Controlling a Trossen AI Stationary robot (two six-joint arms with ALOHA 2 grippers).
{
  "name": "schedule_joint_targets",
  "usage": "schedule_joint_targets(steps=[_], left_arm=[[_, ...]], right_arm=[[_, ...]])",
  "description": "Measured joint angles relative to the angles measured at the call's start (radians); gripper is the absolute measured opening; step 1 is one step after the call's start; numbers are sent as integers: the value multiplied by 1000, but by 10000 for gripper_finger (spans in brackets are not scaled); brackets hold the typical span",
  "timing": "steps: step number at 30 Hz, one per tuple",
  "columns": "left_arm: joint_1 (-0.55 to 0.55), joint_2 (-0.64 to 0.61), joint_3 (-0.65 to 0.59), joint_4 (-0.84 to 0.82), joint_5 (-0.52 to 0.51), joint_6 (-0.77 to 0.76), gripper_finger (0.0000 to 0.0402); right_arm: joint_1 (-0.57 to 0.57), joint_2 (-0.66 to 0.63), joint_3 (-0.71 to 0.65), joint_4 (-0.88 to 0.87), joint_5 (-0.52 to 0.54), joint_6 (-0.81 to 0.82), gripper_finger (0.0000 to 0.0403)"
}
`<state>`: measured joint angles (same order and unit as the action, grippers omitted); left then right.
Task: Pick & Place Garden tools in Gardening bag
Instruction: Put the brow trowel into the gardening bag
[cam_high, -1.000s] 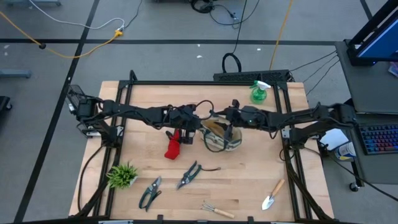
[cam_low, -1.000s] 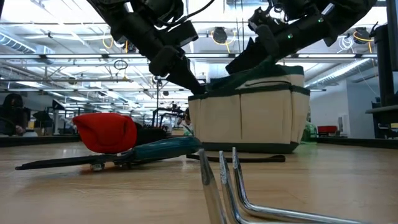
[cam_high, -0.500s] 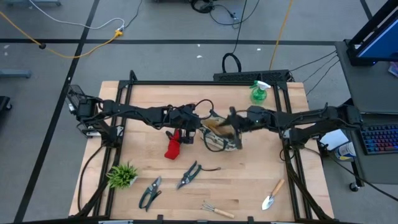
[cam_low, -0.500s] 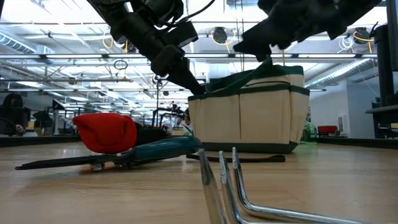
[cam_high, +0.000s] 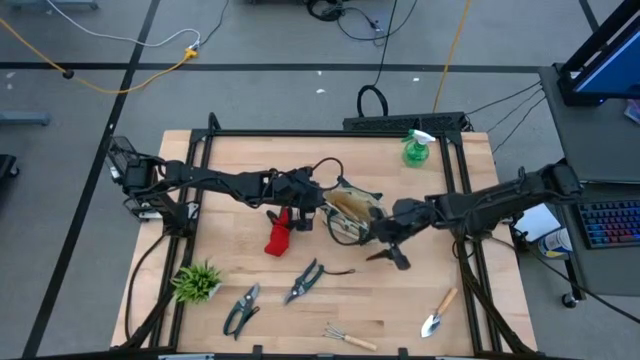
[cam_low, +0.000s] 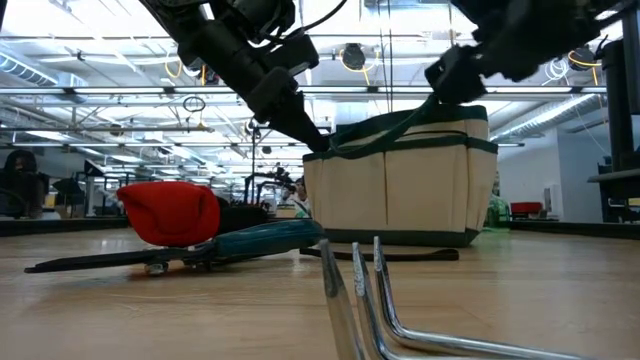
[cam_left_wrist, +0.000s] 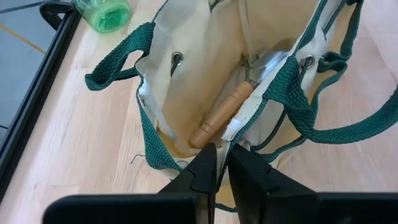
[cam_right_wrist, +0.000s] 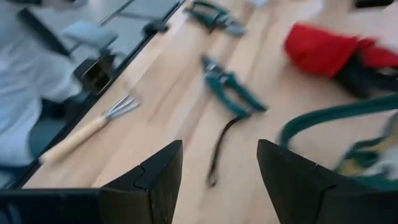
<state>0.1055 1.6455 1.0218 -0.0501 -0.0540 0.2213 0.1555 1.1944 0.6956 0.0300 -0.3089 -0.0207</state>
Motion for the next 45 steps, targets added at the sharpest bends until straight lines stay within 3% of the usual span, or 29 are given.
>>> schedule_joint_targets(steps=[6,10,18,26,31,34,38,42,45], left_arm=[[0,0,0,2,-24,-55,46],[-1,0,0,8,-45,-90,46],[0,1,0,22,-55,-61,47],[-5,1,0,136,13,-43,47],[-12,1,0,121,29,-43,47],[-11,1,0,112,18,-43,47],[-8,1,0,103,0,-47,47],[-7,1,0,85,0,-50,47],[-5,1,0,84,0,-53,47]], right_arm=[[53,-4,0,-181,-106,-2,201],[105,-4,0,-281,-106,-14,201],[200,-4,0,-298,-110,-141,201],[239,-3,0,-294,232,-441,201],[269,-39,9,-290,255,-468,201],[303,-92,29,-289,259,-445,194],[360,-164,34,-288,256,-288,172],[424,-171,34,-340,256,-92,148],[457,-162,34,-415,257,-37,137]])
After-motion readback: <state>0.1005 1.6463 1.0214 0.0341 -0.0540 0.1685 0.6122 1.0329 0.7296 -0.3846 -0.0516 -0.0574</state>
